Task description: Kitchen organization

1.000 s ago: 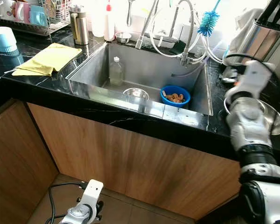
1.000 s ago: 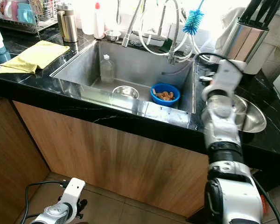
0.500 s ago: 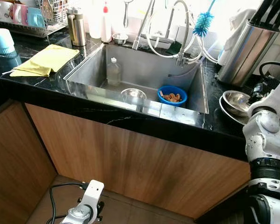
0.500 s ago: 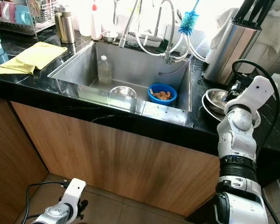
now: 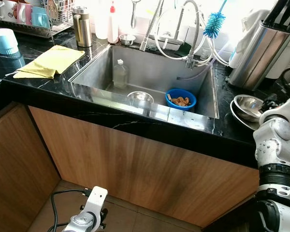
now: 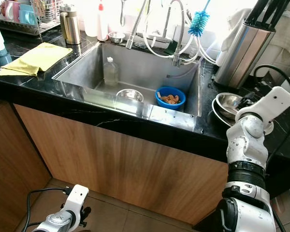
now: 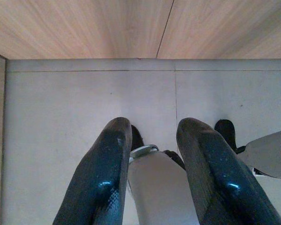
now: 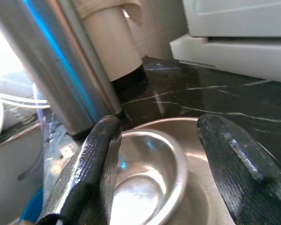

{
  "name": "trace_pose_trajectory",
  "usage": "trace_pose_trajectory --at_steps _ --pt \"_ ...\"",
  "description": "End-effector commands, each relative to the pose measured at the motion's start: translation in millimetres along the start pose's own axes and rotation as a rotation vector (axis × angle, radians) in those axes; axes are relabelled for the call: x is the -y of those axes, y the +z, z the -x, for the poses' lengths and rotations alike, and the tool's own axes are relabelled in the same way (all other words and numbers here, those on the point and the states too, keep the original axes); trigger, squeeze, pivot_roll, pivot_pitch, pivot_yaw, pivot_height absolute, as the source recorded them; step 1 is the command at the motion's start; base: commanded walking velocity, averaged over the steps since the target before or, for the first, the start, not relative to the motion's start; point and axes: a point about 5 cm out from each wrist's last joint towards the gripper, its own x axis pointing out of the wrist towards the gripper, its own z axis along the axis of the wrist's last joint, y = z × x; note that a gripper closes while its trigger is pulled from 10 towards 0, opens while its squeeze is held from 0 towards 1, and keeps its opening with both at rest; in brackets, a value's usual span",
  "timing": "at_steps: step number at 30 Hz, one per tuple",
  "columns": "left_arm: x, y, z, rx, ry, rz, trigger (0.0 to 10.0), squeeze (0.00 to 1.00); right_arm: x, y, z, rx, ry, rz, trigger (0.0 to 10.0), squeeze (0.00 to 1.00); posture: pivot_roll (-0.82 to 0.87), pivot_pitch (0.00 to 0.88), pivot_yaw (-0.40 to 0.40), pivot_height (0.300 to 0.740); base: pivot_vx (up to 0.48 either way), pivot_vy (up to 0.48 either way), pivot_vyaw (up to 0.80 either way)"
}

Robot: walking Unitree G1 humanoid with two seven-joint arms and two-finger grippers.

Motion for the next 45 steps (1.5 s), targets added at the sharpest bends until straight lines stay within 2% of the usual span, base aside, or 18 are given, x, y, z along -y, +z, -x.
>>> trace_pose_trajectory --at_steps 1,5,8,12,13,14,15,17,19,23,24,26,30,36,45 --pt "1.5 -1.4 0.0 -0.005 -0.004 0.006 10.0 0.00 -0.1 3.1 -2.5 -0.009 -0.019 -0.042 10.0 0.00 0.25 0.046 -0.134 0.711 0.000 0.000 0.00" --pt "1.4 -1.4 0.0 -0.005 -0.003 0.006 10.0 0.00 -0.1 2.8 -2.6 -0.013 -0.023 -0.049 10.0 0.00 0.25 0.046 -0.134 0.711 0.000 0.000 0.00" --pt "1.5 -1.3 0.0 -0.005 -0.004 0.007 10.0 0.00 2.3 -5.9 -5.4 -0.073 -0.047 -0.076 10.0 0.00 0.25 0.049 -0.136 0.711 0.000 0.000 0.00" --pt "1.3 -1.3 0.0 -0.004 -0.003 0.010 10.0 0.00 -6.5 -7.0 -4.2 -0.072 0.018 -0.018 10.0 0.00 0.25 0.051 -0.136 0.711 0.000 0.000 0.00" --pt "1.3 -1.3 0.0 -0.003 -0.003 0.012 10.0 0.00 -24.2 1.9 2.4 0.035 0.140 0.045 10.0 0.00 0.25 0.050 -0.135 0.711 0.000 0.000 0.00" --pt "1.3 -1.4 0.0 -0.002 -0.003 0.014 10.0 0.00 -33.8 6.6 7.8 0.101 0.206 0.096 10.0 0.00 0.25 0.051 -0.135 0.711 0.000 0.000 0.00" --pt "1.3 -1.4 0.1 -0.001 -0.003 0.016 10.0 0.00 -51.0 11.6 20.3 0.215 0.325 0.215 10.0 0.00 0.25 0.052 -0.134 0.711 0.000 0.000 0.00" --pt "1.2 -1.4 0.1 0.000 -0.002 0.019 10.0 0.00 -63.0 8.0 34.7 0.291 0.413 0.280 10.0 0.00 0.24 0.052 -0.134 0.711 0.000 0.000 0.00" --pt "1.2 -1.5 0.1 0.000 -0.001 0.020 10.0 0.00 -68.8 0.4 46.1 0.308 0.472 0.287 10.0 0.00 0.24 0.053 -0.135 0.711 0.000 0.000 0.00" --pt "0.9 -1.5 0.2 0.001 0.002 0.020 10.0 0.00 -69.5 -7.1 56.1 0.322 0.513 0.293 10.0 0.00 0.24 0.055 -0.134 0.711 0.000 0.000 0.00" --pt "0.2 -1.2 0.2 0.005 0.010 0.018 10.0 0.00 -66.5 -18.0 68.9 0.334 0.549 0.318 10.0 0.00 0.24 0.056 -0.131 0.711 0.000 0.000 0.00" --pt "-0.2 -1.0 0.3 0.010 0.014 0.023 10.0 0.00 -63.6 -25.3 76.1 0.333 0.574 0.336 10.0 0.00 0.23 0.057 -0.132 0.711 0.000 0.000 0.00" --pt "-0.3 -0.4 0.4 0.018 0.009 0.032 10.0 0.00 -59.6 -43.6 83.5 0.262 0.606 0.355 10.0 0.00 0.23 0.057 -0.131 0.711 0.000 0.000 0.00" --pt "-1.2 0.2 0.5 0.022 0.013 0.030 10.0 0.00 -61.1 -41.2 89.6 0.287 0.609 0.341 10.0 0.00 0.23 0.057 -0.126 0.711 0.272 0.000 0.00" --pt "-0.9 0.4 0.4 0.022 0.013 0.028 10.0 0.00 -63.0 -37.8 88.4 0.289 0.601 0.343 10.0 0.00 0.23 0.055 -0.129 0.711 0.290 0.000 0.00"
